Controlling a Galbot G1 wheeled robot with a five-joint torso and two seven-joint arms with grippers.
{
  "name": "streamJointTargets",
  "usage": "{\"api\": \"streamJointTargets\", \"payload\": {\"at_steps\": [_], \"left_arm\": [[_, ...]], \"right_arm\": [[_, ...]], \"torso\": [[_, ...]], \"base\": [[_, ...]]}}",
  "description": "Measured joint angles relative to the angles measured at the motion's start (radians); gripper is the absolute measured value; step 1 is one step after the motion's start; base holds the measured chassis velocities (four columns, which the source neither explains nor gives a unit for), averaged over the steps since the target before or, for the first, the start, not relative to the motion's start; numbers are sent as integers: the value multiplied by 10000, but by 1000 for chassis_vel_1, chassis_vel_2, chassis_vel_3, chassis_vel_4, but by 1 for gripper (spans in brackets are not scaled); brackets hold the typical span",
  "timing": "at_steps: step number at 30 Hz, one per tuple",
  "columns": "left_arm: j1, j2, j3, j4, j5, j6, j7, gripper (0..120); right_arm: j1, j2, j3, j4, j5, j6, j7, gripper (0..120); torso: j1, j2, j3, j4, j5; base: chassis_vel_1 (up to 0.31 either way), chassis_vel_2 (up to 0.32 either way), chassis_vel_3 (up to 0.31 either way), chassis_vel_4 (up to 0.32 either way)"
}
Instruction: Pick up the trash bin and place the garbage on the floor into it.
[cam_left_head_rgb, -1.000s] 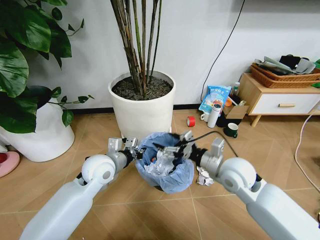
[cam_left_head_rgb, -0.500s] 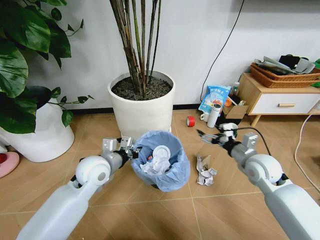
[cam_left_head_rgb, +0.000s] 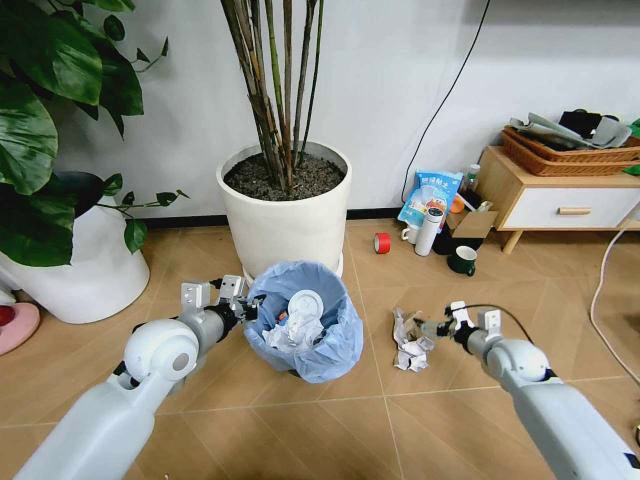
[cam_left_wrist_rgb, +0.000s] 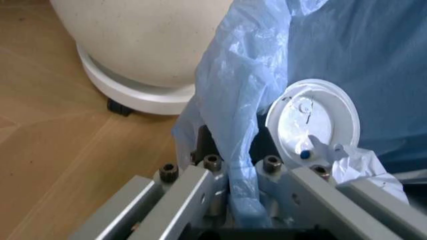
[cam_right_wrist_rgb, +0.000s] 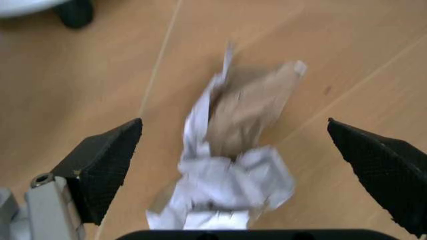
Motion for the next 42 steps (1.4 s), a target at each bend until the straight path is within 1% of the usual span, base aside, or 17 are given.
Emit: {"api": "streamJointTargets", "payload": {"at_steps": [2,3,11,16,20,21,23,26,27,29,30,34,35,37,39,40,42], "left_arm": [[55,56,-20,-27,2,0,6,0],[55,56,-20,-27,2,0,6,0],[209,247,-70,-153,-40,0,8,0],[244,358,-76,-186,-77,0,4,0],[248,390,-77,-189,-100,0,6,0],[248,392,-77,-189,-102,0,8,0],[248,392,-78,-188,-102,0,10,0],[260,397,-119,-164,-102,0,32,0],[260,397,-119,-164,-102,0,32,0],[265,418,-145,-139,-100,0,64,0],[265,418,-145,-139,-100,0,64,0],[262,476,-212,-98,-98,0,162,0],[262,476,-212,-98,-98,0,162,0],[255,481,-215,-86,-97,0,192,0],[251,481,-215,-80,-96,0,199,0],[229,476,-215,-66,-93,0,207,0],[221,462,-208,-62,-89,0,211,0]], "right_arm": [[175,403,-97,-614,-354,238,-101,100],[175,403,-97,-614,-354,238,-101,100],[883,1794,-250,-2530,-1977,1113,-516,100],[1510,2395,-199,-3536,-2626,1572,-335,100],[1835,2580,-181,-4059,-2880,1677,-211,98],[1917,2627,-181,-4194,-2936,1681,-150,94],[1979,2661,-181,-4298,-2990,1690,-105,90],[2143,2747,-166,-4614,-3198,1734,16,77],[2143,2747,-166,-4614,-3198,1734,16,77],[2202,2771,-148,-4733,-3305,1760,58,69],[2202,2771,-148,-4733,-3305,1760,58,69],[2246,2821,-113,-4888,-3322,1794,315,46],[2246,2821,-113,-4888,-3322,1794,315,46],[2248,2841,-113,-4901,-3317,1797,497,38],[2248,2845,-111,-4902,-3313,1796,549,34],[2246,2857,-88,-4900,-3297,1784,619,26],[2206,2863,-63,-4860,-3255,1763,703,19]], "torso": [[0,0,0,-1,-7],[0,0,0,-1,-7],[0,0,0,-1,-3],[0,0,0,2,-6],[1,0,1,1,-3],[1,0,0,0,-4],[0,0,0,0,-4],[1,0,0,-1,-2],[1,0,0,-1,-2],[1,0,0,0,-4],[1,0,0,0,-4],[0,1,0,-2,-6],[0,1,0,-2,-6],[0,1,-1,-1,-3],[0,2,-1,-1,-2],[0,1,-1,-1,-4],[0,2,0,-1,-1]], "base": [[0,0,0,0],[0,0,0,0],[0,0,0,0],[0,0,0,0],[0,0,0,0],[0,0,0,0],[0,0,0,0],[0,0,0,0],[0,0,0,0],[0,0,0,0],[0,0,0,0],[0,0,0,0],[0,0,0,0],[0,0,0,0],[0,0,0,0],[0,0,0,0],[0,0,0,0]]}}
